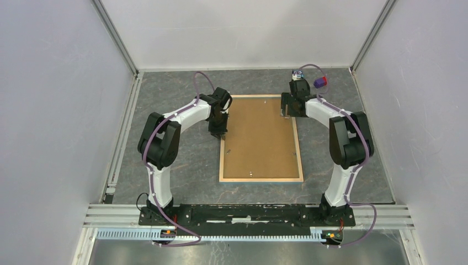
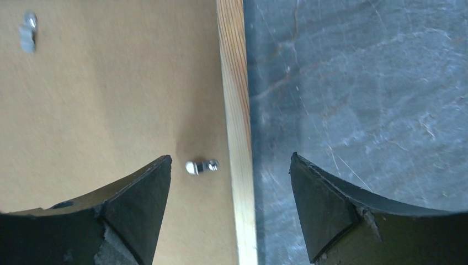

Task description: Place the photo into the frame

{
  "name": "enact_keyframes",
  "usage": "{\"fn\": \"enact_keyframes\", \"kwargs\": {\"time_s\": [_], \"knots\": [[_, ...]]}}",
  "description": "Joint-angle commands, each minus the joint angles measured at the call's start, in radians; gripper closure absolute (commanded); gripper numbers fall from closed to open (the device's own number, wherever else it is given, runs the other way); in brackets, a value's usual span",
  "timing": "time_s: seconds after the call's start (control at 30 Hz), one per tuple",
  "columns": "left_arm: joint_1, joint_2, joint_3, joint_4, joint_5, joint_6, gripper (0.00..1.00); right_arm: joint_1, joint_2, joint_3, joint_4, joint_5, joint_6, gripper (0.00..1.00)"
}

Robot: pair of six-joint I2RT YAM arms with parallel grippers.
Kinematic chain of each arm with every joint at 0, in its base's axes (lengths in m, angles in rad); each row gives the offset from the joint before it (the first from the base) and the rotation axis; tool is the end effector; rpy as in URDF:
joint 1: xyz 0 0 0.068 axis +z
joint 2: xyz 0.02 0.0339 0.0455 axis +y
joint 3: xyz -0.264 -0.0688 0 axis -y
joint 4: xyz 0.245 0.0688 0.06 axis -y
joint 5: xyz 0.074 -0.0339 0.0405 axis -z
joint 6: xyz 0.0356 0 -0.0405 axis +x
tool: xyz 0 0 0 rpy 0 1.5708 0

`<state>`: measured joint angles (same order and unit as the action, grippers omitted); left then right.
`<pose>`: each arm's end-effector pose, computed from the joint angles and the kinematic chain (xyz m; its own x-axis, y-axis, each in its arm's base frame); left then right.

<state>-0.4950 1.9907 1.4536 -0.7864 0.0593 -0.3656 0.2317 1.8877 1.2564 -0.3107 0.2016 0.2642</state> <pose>0.3471 -0.1898 0.1746 -0.9709 0.1186 -0.2081 0.1498 0.9786 -0.1412 0.3905 0.0848 0.1801 -0.7886 0.0768 -0.6100 0.0990 0.9951 -0.0027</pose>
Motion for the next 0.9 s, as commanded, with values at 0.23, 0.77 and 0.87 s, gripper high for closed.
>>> {"fn": "enact_keyframes", "kwargs": {"time_s": [0.23,0.77,0.87], "knots": [[0.002,0.043,0.014,-0.078,-0.121,0.040,0.98,0.004,0.123,0.153,-0.141,0.123,0.264,0.20],[0.002,0.047,0.025,-0.090,-0.153,0.030,0.98,0.018,0.041,-0.004,-0.130,0.091,0.192,0.35],[0.002,0.048,0.025,-0.091,-0.158,0.030,0.98,0.017,0.040,-0.020,-0.122,0.084,0.171,0.37]]}}
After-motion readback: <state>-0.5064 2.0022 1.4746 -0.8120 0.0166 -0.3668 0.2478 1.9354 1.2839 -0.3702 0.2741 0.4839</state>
